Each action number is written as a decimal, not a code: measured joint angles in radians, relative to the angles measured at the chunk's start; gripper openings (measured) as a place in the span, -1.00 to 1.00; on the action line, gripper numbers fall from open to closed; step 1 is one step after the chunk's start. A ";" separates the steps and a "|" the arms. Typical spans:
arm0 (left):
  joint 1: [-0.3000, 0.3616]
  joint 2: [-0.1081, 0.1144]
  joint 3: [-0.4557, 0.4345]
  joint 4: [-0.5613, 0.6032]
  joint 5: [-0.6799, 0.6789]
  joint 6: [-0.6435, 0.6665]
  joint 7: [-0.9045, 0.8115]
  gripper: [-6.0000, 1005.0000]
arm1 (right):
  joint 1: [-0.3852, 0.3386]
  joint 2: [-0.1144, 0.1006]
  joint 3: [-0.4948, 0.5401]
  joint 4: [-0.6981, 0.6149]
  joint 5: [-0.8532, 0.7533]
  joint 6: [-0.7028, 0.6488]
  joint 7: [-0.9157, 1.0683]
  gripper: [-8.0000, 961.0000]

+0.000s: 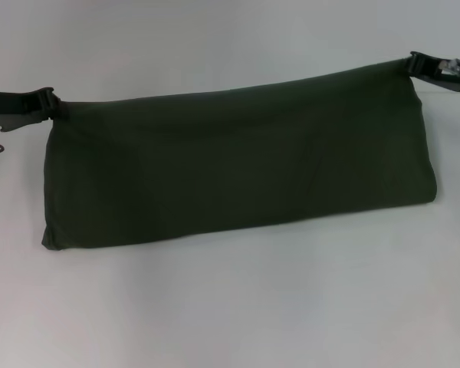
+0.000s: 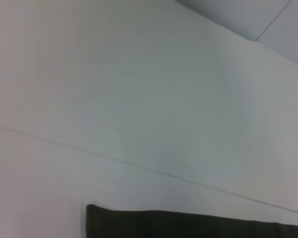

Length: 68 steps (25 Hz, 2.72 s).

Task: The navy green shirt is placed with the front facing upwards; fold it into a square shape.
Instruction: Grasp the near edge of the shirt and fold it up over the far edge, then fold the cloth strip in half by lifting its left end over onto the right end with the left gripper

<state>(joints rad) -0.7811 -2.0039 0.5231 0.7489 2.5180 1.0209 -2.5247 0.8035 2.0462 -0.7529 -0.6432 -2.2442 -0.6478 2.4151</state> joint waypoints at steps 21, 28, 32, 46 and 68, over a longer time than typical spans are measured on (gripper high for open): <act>-0.012 0.001 0.019 0.000 -0.006 -0.053 -0.001 -0.91 | 0.021 -0.011 -0.006 0.037 -0.002 0.039 0.001 -0.81; -0.029 0.004 0.027 -0.038 -0.007 -0.097 -0.009 -0.84 | 0.043 -0.043 -0.006 0.094 -0.029 0.059 0.010 -0.72; -0.033 0.006 0.021 -0.053 -0.009 -0.114 -0.024 -0.56 | 0.073 -0.101 -0.007 0.169 -0.053 0.058 0.025 -0.66; 0.178 -0.015 -0.064 0.010 -0.460 0.194 0.115 -0.01 | -0.180 -0.119 0.040 -0.011 0.300 -0.490 -0.082 0.20; 0.422 -0.094 -0.230 -0.084 -0.482 0.402 -0.038 0.03 | -0.345 -0.112 0.107 0.125 0.521 -0.795 -0.303 0.22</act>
<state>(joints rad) -0.3596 -2.0983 0.2930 0.6645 2.0362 1.4231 -2.5624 0.4589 1.9341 -0.6461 -0.5185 -1.7231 -1.4428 2.1121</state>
